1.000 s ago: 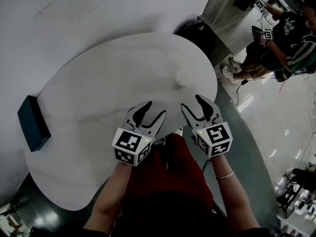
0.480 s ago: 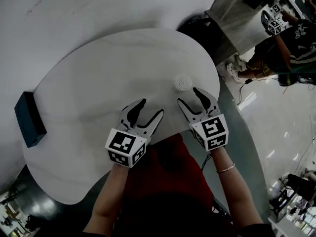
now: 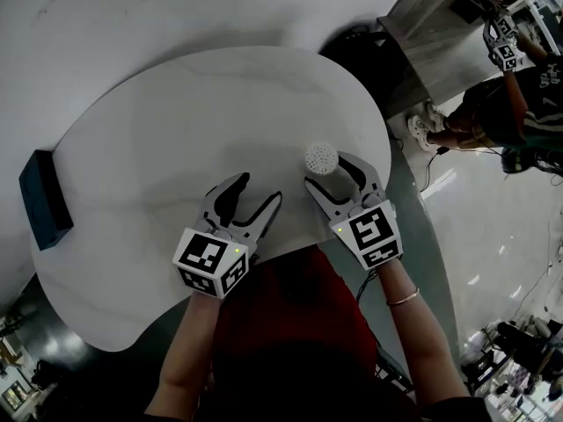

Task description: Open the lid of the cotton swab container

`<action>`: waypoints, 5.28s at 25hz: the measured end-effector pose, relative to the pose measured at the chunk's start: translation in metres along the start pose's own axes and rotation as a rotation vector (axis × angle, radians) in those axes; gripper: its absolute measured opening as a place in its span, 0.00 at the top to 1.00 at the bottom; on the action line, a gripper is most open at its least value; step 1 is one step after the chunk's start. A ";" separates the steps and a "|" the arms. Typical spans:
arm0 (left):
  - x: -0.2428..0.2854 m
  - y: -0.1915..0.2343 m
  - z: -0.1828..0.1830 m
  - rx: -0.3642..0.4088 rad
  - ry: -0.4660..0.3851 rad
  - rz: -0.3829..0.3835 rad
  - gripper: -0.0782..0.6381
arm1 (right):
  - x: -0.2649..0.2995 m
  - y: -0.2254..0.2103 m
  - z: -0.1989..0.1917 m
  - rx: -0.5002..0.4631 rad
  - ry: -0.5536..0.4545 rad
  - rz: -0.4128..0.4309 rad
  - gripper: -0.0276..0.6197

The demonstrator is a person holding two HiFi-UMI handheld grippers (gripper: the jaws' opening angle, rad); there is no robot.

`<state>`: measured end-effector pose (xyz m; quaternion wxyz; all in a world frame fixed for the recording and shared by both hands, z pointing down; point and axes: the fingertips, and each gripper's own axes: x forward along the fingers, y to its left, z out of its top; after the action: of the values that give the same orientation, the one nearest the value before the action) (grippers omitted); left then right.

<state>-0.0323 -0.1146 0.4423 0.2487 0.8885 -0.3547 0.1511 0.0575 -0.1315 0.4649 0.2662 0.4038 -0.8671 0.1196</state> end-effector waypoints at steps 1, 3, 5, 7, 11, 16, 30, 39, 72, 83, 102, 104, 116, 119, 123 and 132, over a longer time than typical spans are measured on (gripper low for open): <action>0.001 0.002 0.001 -0.006 -0.002 0.008 0.55 | 0.001 0.000 0.000 -0.005 0.001 0.013 0.56; 0.002 0.005 0.002 -0.014 -0.005 0.022 0.55 | 0.004 -0.002 0.000 -0.012 0.001 0.031 0.56; 0.003 0.007 0.003 -0.020 -0.008 0.034 0.55 | 0.007 -0.004 0.001 -0.018 0.000 0.045 0.56; 0.004 0.009 0.003 -0.028 -0.008 0.044 0.55 | 0.009 -0.005 0.001 -0.023 0.003 0.062 0.56; 0.005 0.013 0.001 -0.048 -0.004 0.065 0.55 | 0.014 -0.003 0.000 -0.041 0.010 0.104 0.56; 0.004 0.016 -0.001 -0.058 -0.001 0.081 0.55 | 0.012 0.000 0.000 -0.048 0.014 0.132 0.56; 0.004 0.012 0.000 -0.052 0.006 0.095 0.55 | 0.010 0.001 -0.001 -0.075 0.020 0.179 0.56; -0.009 0.005 0.009 -0.013 -0.008 0.069 0.55 | 0.002 0.013 0.008 -0.037 -0.015 0.252 0.56; -0.062 -0.074 0.030 0.397 0.026 -0.290 0.48 | -0.029 0.142 0.047 -0.209 -0.043 0.592 0.56; -0.059 -0.078 0.028 0.385 0.046 -0.338 0.50 | -0.032 0.139 0.042 -0.213 -0.064 0.549 0.56; -0.036 -0.084 0.036 0.238 0.130 -0.445 0.51 | -0.029 0.112 0.031 -0.320 -0.067 0.453 0.57; -0.035 -0.085 0.037 0.197 0.142 -0.479 0.51 | -0.029 0.110 0.029 -0.343 -0.069 0.450 0.57; -0.028 -0.080 0.061 0.139 0.102 -0.486 0.51 | -0.031 0.096 0.036 -0.361 -0.095 0.429 0.57; -0.027 -0.074 0.070 0.119 0.071 -0.471 0.51 | -0.031 0.094 0.034 -0.353 -0.095 0.430 0.57; -0.023 -0.068 0.082 0.083 0.018 -0.452 0.51 | -0.029 0.093 0.032 -0.343 -0.103 0.433 0.57; -0.011 -0.044 0.106 0.106 -0.064 -0.344 0.53 | -0.033 0.099 0.023 -0.335 -0.115 0.450 0.57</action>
<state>0.0010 -0.1397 0.3348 0.2121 0.9524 -0.1968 0.0963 -0.0087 -0.0566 0.4276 0.2464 0.1577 -0.9562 0.0076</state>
